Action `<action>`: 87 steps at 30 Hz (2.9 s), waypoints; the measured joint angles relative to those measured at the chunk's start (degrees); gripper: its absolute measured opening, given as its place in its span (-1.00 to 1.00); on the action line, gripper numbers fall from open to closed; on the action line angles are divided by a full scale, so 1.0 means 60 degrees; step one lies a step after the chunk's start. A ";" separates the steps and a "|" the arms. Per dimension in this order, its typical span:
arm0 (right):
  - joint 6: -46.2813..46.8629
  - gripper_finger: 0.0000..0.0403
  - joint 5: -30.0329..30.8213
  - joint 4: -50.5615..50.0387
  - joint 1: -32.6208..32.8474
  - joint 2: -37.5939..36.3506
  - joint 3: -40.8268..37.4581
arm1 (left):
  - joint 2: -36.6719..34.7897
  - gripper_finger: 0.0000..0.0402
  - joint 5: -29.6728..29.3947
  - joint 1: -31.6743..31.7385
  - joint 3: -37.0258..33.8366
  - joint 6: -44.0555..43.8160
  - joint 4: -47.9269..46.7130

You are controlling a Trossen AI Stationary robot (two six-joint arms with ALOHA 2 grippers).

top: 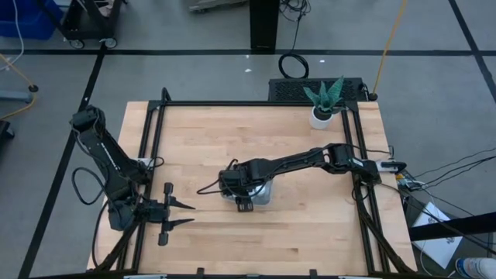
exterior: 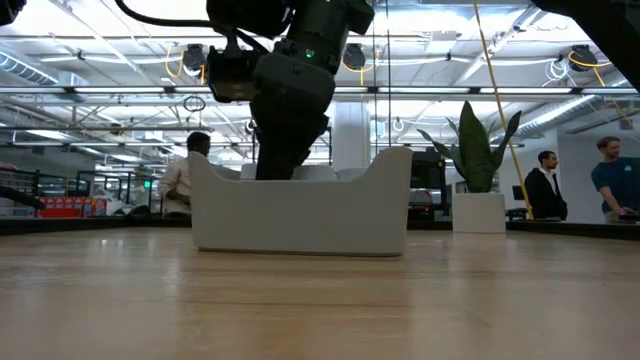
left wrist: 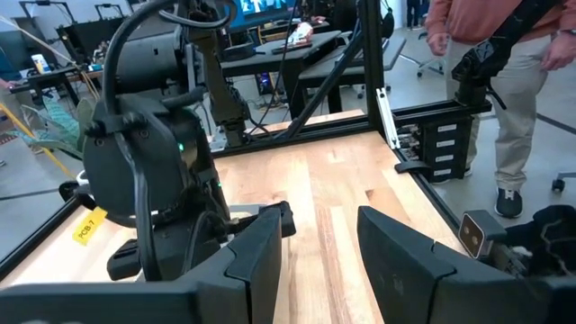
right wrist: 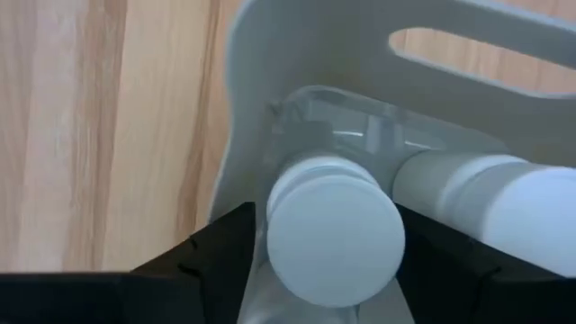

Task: Pick and place pill bottles into a basket
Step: Put the pill bottle into the bin, then return to Home Position

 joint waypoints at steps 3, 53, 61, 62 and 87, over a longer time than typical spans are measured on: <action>-0.0067 0.19 0.0014 0.0028 0.0011 0.0004 0.0000 | 0.0001 -0.24 0.0000 0.0000 0.0000 -0.0005 -0.0003; 0.1980 0.07 0.3861 1.1919 0.5742 -1.0575 -1.2700 | -0.0167 -0.24 0.5772 0.2373 -0.0892 0.1485 0.1376; 0.1974 0.10 0.4293 1.4236 0.6058 -1.1341 -1.5168 | -0.0197 -0.24 0.6798 0.4031 -0.3574 0.0721 0.4743; 0.1847 0.10 0.4317 1.4339 0.6046 -1.1503 -1.5392 | -0.0207 -0.24 0.6888 0.4182 -0.3884 0.0717 0.5132; 0.0712 0.10 0.3945 1.1897 0.4433 -1.7985 -1.8123 | -0.1455 -0.24 1.1934 1.0120 -0.5384 0.0493 0.6067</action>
